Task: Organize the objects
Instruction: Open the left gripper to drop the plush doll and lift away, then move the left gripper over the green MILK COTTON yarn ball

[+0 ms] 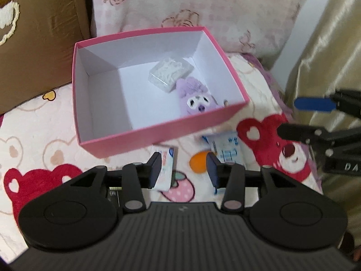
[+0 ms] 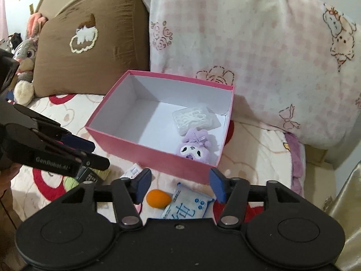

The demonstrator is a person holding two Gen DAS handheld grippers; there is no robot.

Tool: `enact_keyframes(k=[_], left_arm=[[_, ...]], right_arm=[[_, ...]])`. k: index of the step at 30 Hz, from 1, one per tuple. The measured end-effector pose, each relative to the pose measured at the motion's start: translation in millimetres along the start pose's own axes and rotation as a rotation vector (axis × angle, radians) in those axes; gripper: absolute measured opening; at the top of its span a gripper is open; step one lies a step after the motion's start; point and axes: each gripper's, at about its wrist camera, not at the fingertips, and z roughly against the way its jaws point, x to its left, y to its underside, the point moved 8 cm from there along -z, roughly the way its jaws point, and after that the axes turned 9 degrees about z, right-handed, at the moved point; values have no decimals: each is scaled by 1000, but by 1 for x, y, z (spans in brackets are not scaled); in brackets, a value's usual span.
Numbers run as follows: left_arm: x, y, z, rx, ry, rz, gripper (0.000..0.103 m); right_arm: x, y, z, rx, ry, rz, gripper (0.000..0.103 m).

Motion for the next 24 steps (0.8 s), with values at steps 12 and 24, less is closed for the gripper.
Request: enact_keyframes(k=[12,24], left_arm=[[-2,37,36,22,-18,-68,61],[13,68,74,31,-3,-97,78]], right_arm=[[46,13,34,17,-78,61,82],[69,43,54,16,-152,17,94]])
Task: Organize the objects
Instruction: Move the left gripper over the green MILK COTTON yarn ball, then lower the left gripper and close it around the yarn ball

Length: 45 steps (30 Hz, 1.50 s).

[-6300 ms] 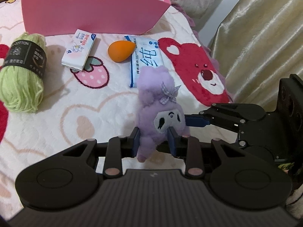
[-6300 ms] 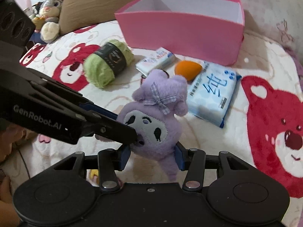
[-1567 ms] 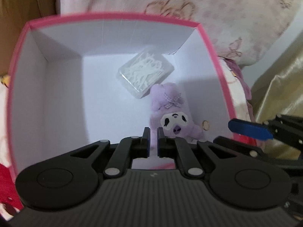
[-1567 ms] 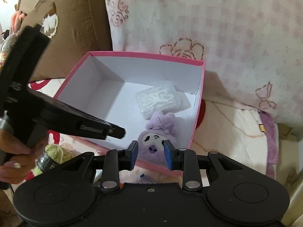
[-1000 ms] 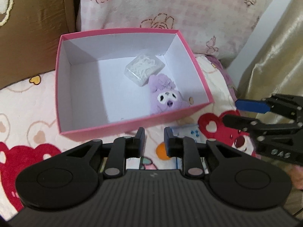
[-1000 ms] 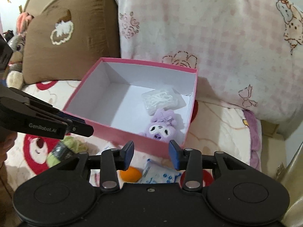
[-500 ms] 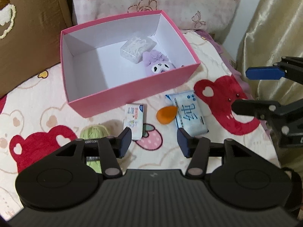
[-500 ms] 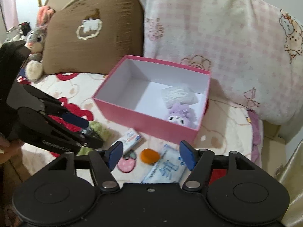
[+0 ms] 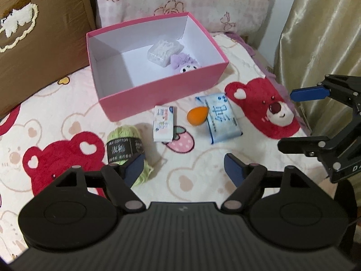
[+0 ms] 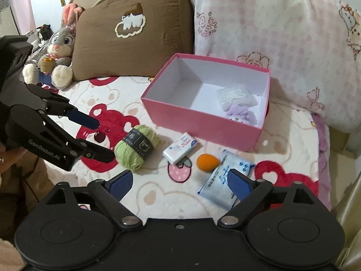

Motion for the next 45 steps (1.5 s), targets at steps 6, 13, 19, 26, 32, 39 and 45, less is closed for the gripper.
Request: enact_keyframes(k=[6,13,19,26,32,39,45], left_arm=[[10,11,6,-6,-10,17,86],[28,21,0,10,8,72,88],[43,21,-14,-3,31,89,89],[63,18,-35,-54,62,132,89],[80,18,-58,-40,48,145,87],[99,16,-87,-29,74,202,87],[115,18,-110,-21,71,272,87]], right_arm=[[14,10,-7,8,-17,18,95],[43,11,-30,7,-102,42,95],[69,7,-52,-14,-154,84,95],[86,-2,-81,-77,-55,189,95],[92,-12,-113,-131,-68,195,94],[96,-16,-160,-118,-80,206,94],[101,-5,-190,-111,-113,220,95]])
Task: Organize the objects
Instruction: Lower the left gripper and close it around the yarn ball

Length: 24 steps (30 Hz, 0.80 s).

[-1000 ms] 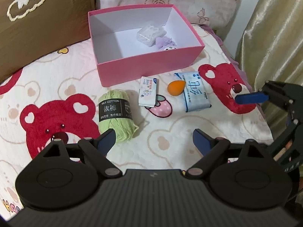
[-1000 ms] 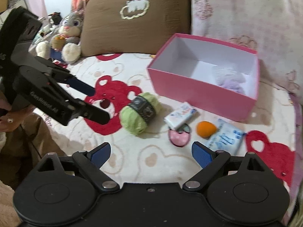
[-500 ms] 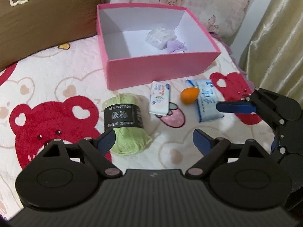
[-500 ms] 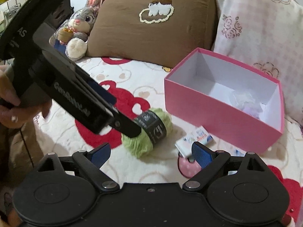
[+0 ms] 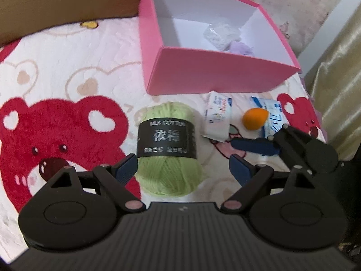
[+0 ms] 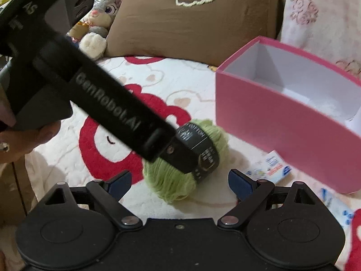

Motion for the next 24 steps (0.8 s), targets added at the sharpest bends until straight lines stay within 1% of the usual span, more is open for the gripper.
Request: enact_keyframes(k=[3,5,7,9,11,13,15,18,21,22,23,24], left_arm=[[5,1,-5,-24,20,11,87],[9,4,-9,-23,51,34,86],[10,6,-12,-16,88,61,85],[12,6,-15,-32,100,71,83],[13,6,-16,-43,106,70,78],[15,7,-17,-47,124,76,67],[19,7,-18,-37,139,93,61],[26,9,-20,-29,149,125,57],[34,12,-24,-32,115,129,57],[38,12,-26,-32,100,129,57],[41,13,-28,-30,101,135,57],[44,13,-30,-21,112,150,60]], right_arm=[[-1,4,-10,-2,-7,-14,95],[-2,7,-14,-10,-35,-49,95],[-2,9,-20,0,-61,-71,95],[-1,11,-24,-2,-59,-65,95],[-1,15,-28,-9,-53,-71,95],[3,21,-34,13,-48,-70,94],[7,26,-38,22,-34,-41,94],[10,27,-40,-14,5,-8,93],[10,24,-47,-36,3,-18,87],[10,25,-49,-35,-3,-35,81],[10,25,-51,-32,-11,-53,72],[11,25,-52,-32,-24,-74,70]])
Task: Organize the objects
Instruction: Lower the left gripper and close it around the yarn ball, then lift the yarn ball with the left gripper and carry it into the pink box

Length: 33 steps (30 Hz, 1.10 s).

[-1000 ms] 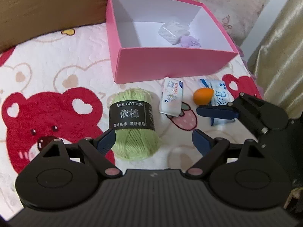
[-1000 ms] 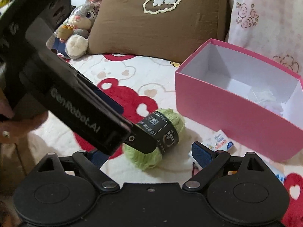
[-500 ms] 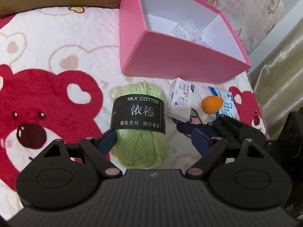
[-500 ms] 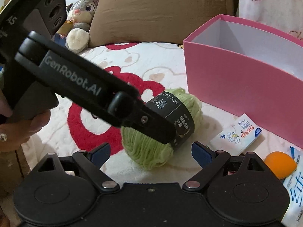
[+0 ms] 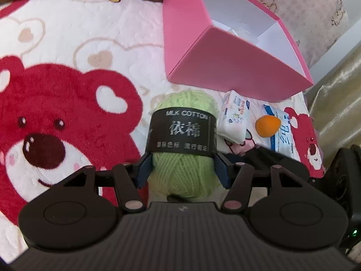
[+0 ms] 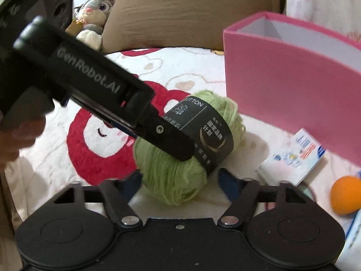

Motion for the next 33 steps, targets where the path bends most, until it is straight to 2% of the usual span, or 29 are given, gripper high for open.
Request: enact_keyframes(k=[2,5,6,8,10,13,17,20,24,28,33], left_arm=[[5,-1,-3,16,14,50,60],[3,-4,-3,-2,18,40,59],[2,-4,-3,-4,22,39,57],[-1,-4,-5,-3,28,33,55],[-3,-3,-8,-6,26,34,55],[-5,-2,-11,-17,24,57,54],[-11,0,-8,-40,17,55,54],[-17,3,-5,-43,-2,27,54],[-24,8,-2,-47,-58,9,54],[-33,12,8,-48,-65,23,53],[-56,17,25,-66,-68,-25,54]], right_arm=[[-1,1,-1,-5,-8,-35,68],[1,1,2,-24,5,-15,69],[-2,-1,2,-30,15,-4,70],[-3,-2,4,-45,44,14,81],[-4,-5,4,-66,80,30,83],[-4,-7,-2,-66,78,20,82],[-10,-7,6,-68,58,-14,72],[-10,-9,10,-67,49,-15,68],[-3,-9,18,-63,69,43,66],[0,-12,32,-53,71,69,66],[4,-20,58,-55,79,89,66]])
